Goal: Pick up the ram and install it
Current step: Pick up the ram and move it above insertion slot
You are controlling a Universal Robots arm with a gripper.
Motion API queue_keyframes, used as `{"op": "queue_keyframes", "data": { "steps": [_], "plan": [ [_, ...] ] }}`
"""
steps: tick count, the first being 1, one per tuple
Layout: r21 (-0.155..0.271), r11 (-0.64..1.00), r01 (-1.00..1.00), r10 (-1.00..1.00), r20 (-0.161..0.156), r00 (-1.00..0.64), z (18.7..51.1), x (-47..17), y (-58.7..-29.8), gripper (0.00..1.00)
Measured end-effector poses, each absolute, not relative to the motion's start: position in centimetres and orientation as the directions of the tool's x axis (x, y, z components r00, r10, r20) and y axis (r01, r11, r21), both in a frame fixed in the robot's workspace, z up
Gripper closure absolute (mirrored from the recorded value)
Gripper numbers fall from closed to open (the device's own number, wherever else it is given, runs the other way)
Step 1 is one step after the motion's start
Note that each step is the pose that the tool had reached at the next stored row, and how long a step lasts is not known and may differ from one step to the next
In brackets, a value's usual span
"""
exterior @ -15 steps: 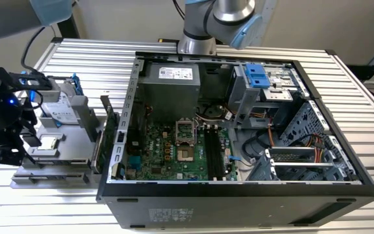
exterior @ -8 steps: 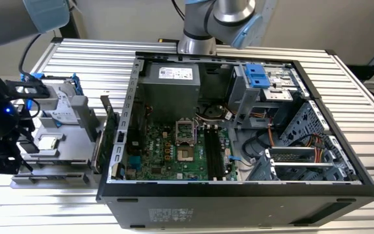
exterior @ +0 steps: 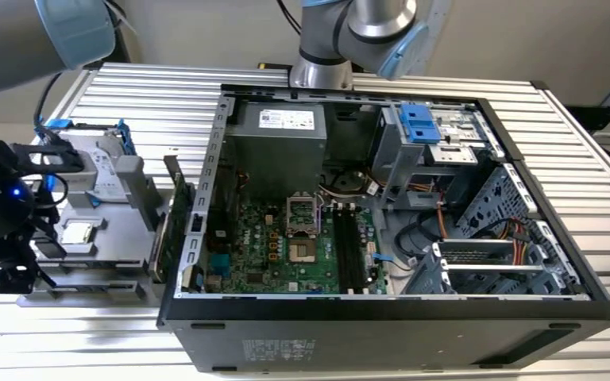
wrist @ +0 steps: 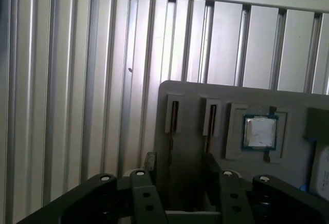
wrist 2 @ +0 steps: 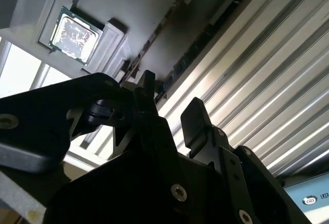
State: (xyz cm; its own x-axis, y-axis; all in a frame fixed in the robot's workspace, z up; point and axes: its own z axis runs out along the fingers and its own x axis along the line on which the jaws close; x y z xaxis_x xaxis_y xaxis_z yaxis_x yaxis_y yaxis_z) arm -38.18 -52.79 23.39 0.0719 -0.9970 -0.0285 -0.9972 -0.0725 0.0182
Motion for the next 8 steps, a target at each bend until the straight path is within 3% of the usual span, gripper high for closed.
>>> {"op": "queue_keyframes", "data": {
  "steps": [8],
  "plan": [
    [0.020,-0.072,-0.997,-0.997,-0.028,0.071,22.39,-38.06,-53.27,0.00]
  ]
}}
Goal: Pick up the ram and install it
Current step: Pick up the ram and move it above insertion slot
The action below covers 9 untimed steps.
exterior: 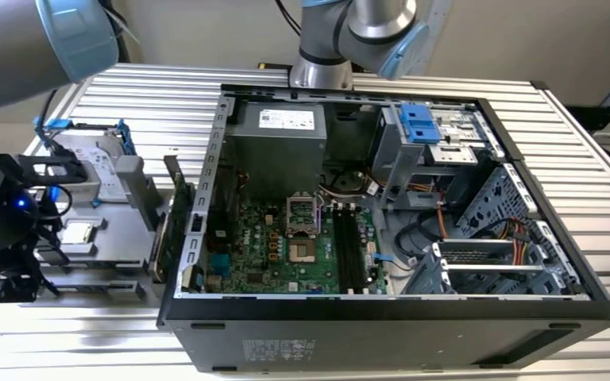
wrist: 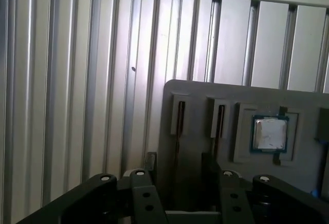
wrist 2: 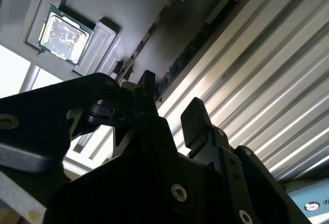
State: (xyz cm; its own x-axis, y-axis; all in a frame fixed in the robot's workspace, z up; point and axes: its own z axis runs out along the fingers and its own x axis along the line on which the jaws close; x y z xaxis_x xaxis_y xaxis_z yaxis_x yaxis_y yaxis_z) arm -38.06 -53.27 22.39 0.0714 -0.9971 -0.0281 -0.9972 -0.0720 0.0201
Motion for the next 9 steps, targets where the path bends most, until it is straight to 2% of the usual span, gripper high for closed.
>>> {"op": "queue_keyframes", "data": {
  "steps": [9],
  "plan": [
    [0.027,-0.072,-0.997,-0.997,-0.028,0.071,21.2,-37.9,-53.4,0.00]
  ]
}}
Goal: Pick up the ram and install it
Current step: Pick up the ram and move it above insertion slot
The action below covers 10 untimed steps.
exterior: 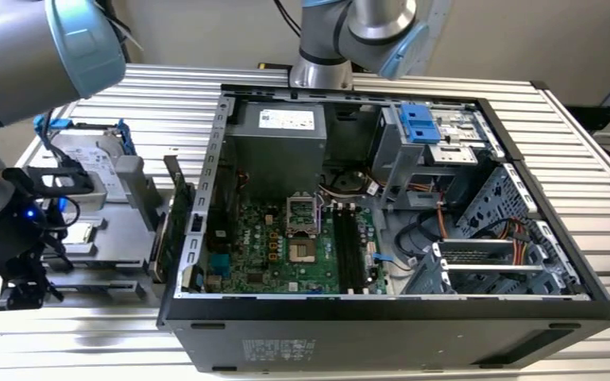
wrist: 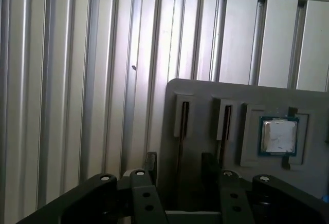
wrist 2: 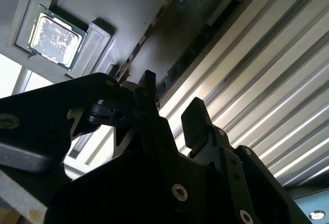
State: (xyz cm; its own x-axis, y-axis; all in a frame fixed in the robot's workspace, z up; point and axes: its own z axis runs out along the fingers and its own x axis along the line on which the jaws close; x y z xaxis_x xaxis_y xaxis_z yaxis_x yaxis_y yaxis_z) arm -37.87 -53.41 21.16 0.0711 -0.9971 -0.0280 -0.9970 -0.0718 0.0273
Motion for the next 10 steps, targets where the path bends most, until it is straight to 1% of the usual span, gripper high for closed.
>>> {"op": "queue_keyframes", "data": {
  "steps": [10],
  "plan": [
    [0.036,-0.072,-0.997,-0.997,-0.028,0.071,19.7,-37.9,-53.1,0.00]
  ]
}}
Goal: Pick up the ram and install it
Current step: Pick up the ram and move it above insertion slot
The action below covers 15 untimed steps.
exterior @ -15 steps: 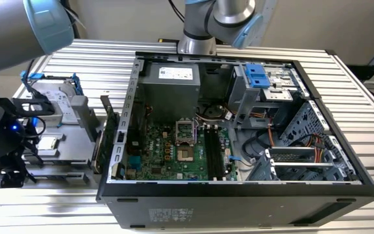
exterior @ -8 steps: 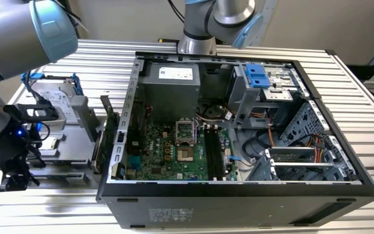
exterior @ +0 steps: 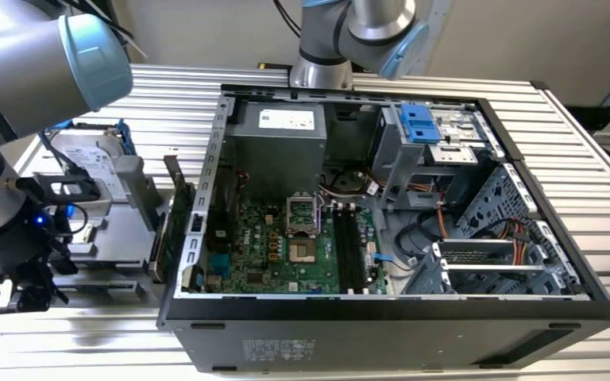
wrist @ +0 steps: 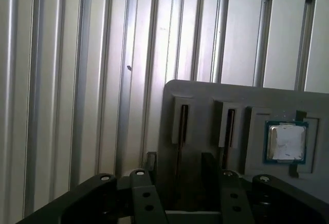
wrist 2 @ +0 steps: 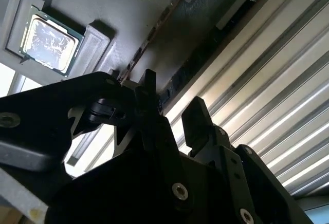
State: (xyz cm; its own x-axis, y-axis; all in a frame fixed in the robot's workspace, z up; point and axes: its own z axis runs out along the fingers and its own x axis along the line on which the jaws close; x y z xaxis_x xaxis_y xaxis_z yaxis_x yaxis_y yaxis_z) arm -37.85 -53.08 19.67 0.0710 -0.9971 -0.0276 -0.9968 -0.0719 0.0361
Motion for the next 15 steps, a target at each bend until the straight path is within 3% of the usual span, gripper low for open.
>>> {"op": "queue_keyframes", "data": {
  "steps": [15],
  "plan": [
    [0.038,-0.072,-0.997,-0.997,-0.028,0.071,19.42,-37.86,-52.98,0.00]
  ]
}}
